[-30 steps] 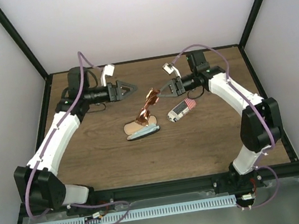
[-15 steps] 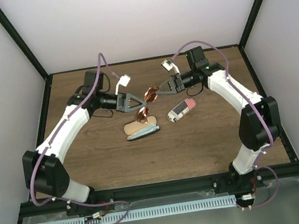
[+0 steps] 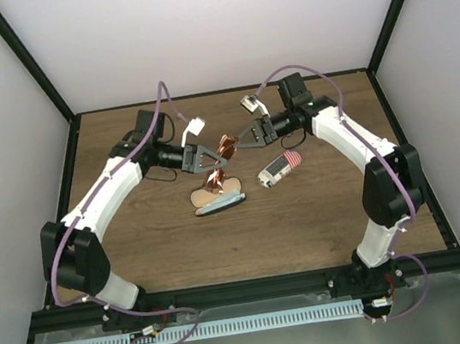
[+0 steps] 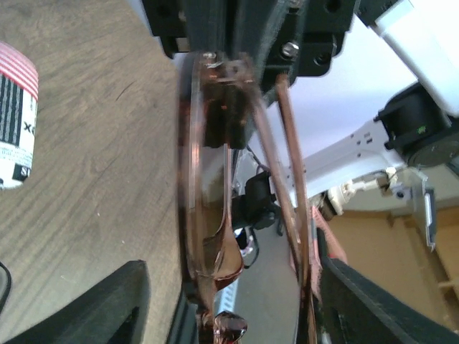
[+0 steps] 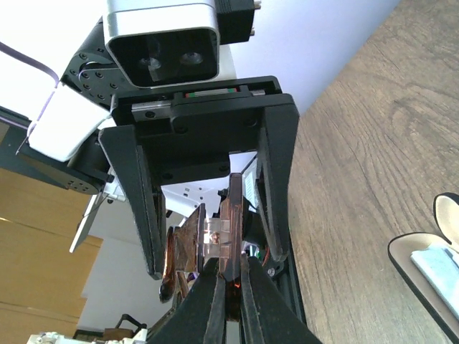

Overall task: Organize the sunglasses
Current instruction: Fold the sunglasses.

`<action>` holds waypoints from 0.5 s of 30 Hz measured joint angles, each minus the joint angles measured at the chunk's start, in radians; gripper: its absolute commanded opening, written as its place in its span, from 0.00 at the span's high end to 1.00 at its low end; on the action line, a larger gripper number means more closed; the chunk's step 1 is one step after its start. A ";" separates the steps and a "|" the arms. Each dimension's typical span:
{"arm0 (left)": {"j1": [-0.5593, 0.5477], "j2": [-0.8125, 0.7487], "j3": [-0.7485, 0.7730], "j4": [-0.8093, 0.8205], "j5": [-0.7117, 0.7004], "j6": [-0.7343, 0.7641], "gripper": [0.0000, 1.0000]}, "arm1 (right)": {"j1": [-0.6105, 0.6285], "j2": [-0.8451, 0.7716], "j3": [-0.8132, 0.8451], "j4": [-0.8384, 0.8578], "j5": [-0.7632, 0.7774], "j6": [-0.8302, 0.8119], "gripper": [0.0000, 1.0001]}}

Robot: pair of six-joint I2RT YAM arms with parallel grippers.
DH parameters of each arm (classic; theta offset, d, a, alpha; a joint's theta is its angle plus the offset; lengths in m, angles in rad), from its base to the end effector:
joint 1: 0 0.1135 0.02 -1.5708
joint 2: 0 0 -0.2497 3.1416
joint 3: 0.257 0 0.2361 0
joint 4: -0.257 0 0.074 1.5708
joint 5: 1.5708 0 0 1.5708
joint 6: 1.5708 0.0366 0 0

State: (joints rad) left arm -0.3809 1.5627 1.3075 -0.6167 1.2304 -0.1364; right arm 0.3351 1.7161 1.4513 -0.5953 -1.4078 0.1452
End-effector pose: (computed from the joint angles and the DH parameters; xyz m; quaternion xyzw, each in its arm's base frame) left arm 0.2745 -0.1471 0.2976 0.2897 0.7375 -0.5957 0.1316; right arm 0.3134 0.1474 0.2981 -0.2919 0.6901 0.6524 0.1133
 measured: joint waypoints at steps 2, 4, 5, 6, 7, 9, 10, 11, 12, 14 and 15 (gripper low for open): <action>0.000 0.000 0.000 -0.005 0.002 0.001 0.50 | 0.002 0.004 0.001 -0.005 0.002 -0.001 0.99; -0.001 0.000 0.000 -0.006 0.004 0.012 0.54 | 0.002 0.007 0.001 -0.009 0.004 -0.003 0.99; -0.001 0.000 0.000 -0.007 0.003 0.010 0.56 | 0.002 0.007 0.001 -0.009 0.006 -0.003 0.99; -0.001 0.000 0.000 -0.007 0.003 0.011 0.59 | 0.002 0.007 0.001 -0.010 0.009 -0.003 0.99; -0.001 0.000 0.000 -0.006 0.003 0.011 0.63 | 0.002 0.007 0.001 -0.010 0.011 -0.003 0.99; -0.002 0.000 0.000 -0.007 0.001 0.010 0.67 | 0.002 0.007 0.001 -0.010 0.014 -0.003 0.99; -0.002 0.000 0.000 -0.008 -0.003 0.010 0.71 | 0.002 0.007 0.002 -0.009 0.014 -0.003 0.99; -0.002 0.000 0.000 -0.009 -0.003 0.010 0.75 | 0.002 0.007 0.003 -0.009 0.014 -0.003 0.99; -0.002 0.000 0.000 -0.010 -0.003 0.011 0.76 | 0.002 0.008 0.006 -0.010 0.013 -0.004 0.99; -0.002 0.000 0.000 -0.010 -0.001 0.011 0.76 | 0.002 0.008 0.008 -0.007 0.011 -0.006 0.99; -0.002 0.000 0.000 -0.010 -0.001 0.011 0.76 | 0.002 0.008 0.008 -0.008 0.008 -0.006 0.99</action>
State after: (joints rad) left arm -0.3824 1.5627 1.3079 -0.6262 1.2297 -0.1253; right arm 0.3374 1.7241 1.4597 -0.6029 -1.3998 0.1390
